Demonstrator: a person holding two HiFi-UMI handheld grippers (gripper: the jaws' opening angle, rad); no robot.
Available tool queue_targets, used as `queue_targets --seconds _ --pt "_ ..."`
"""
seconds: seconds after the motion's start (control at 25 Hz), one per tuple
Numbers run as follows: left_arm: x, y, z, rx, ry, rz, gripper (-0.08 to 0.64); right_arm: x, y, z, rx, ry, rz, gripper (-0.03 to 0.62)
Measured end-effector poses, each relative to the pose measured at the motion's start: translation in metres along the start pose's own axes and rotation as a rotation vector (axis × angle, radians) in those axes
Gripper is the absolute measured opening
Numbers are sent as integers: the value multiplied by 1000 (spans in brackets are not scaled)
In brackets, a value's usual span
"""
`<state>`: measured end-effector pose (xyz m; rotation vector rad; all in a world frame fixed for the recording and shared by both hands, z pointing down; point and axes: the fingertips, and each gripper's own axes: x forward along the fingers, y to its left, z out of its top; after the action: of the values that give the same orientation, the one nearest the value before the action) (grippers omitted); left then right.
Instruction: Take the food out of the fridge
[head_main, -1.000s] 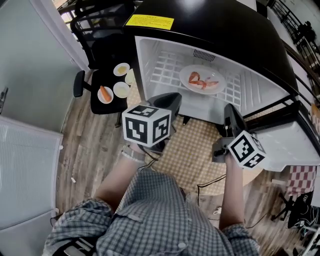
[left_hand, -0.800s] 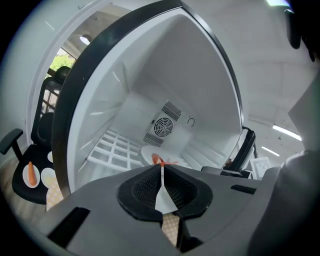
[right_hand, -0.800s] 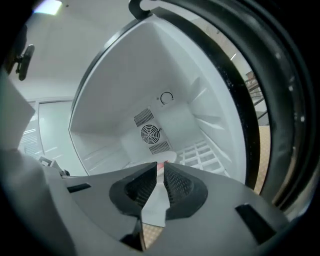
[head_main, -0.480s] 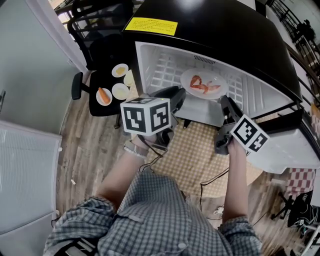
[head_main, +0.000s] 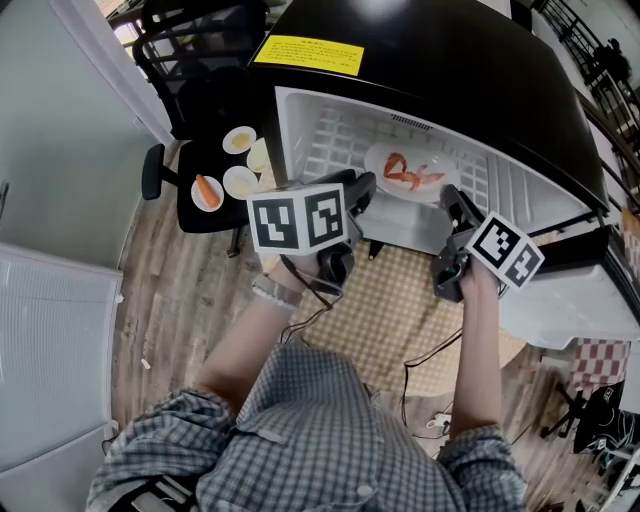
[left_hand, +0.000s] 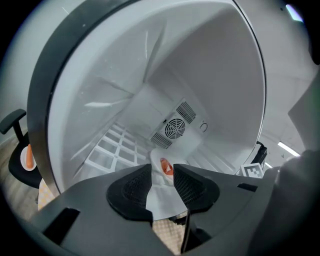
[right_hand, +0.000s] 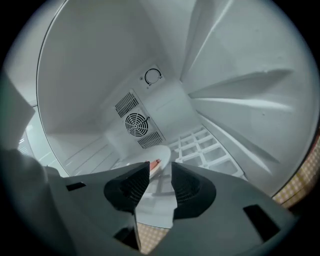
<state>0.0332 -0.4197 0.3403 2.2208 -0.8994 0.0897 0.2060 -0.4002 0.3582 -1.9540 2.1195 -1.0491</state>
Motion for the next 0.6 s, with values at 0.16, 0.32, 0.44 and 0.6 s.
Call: queue_targets --seconds 0.16,0.32,0.44,0.6 --pt "7 2 -1 -26 17 5 129 3 -1 2 6 10 1 101" --pt "12 5 -2 -65 32 -3 123 6 0 5 2 14 6 101" --pt "16 2 0 -87 41 -10 123 6 2 6 1 16 8 101" --pt "21 -1 -1 -118 56 -17 123 7 4 4 9 19 20 101"
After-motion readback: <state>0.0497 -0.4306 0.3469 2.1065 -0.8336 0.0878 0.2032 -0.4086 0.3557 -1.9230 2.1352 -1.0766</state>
